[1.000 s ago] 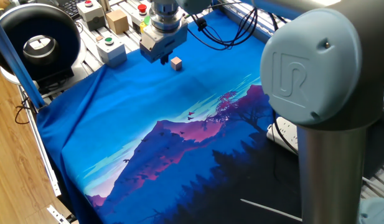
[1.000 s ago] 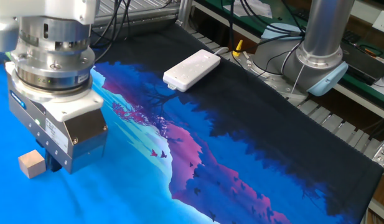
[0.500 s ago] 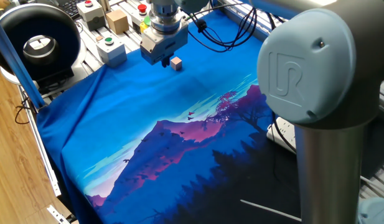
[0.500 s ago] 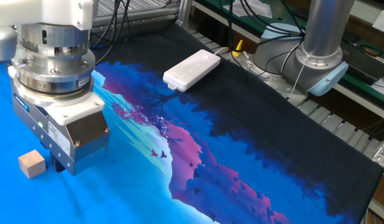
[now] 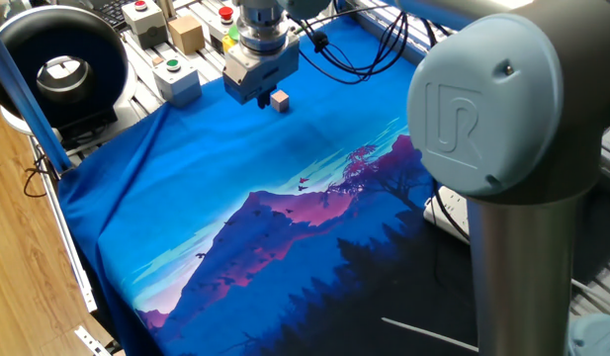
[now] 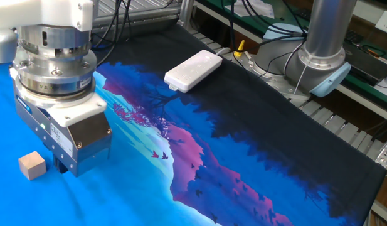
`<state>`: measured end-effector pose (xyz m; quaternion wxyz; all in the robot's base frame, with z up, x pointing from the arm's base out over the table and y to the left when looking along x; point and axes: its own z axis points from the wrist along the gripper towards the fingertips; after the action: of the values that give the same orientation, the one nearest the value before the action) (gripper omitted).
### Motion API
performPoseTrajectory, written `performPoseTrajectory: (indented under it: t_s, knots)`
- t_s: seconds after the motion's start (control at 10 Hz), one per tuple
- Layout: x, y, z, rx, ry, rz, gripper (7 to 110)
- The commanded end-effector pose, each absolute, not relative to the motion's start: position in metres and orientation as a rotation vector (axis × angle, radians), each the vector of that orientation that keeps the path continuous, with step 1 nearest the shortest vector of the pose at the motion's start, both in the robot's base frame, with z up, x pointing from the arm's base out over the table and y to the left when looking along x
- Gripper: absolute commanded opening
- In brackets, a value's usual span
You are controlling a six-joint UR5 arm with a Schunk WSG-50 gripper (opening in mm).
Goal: Approach and touch the side of the small block
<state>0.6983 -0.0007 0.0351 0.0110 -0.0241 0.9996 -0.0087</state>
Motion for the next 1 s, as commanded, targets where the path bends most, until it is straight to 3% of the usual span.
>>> performPoseTrajectory:
  t_s: [0.0, 0.9]
  knots:
    - [0.689, -0.004, 0.036, -0.039, 3.159, -0.039, 7]
    - [0.701, -0.011, 0.022, -0.032, 3.143, -0.071, 7]
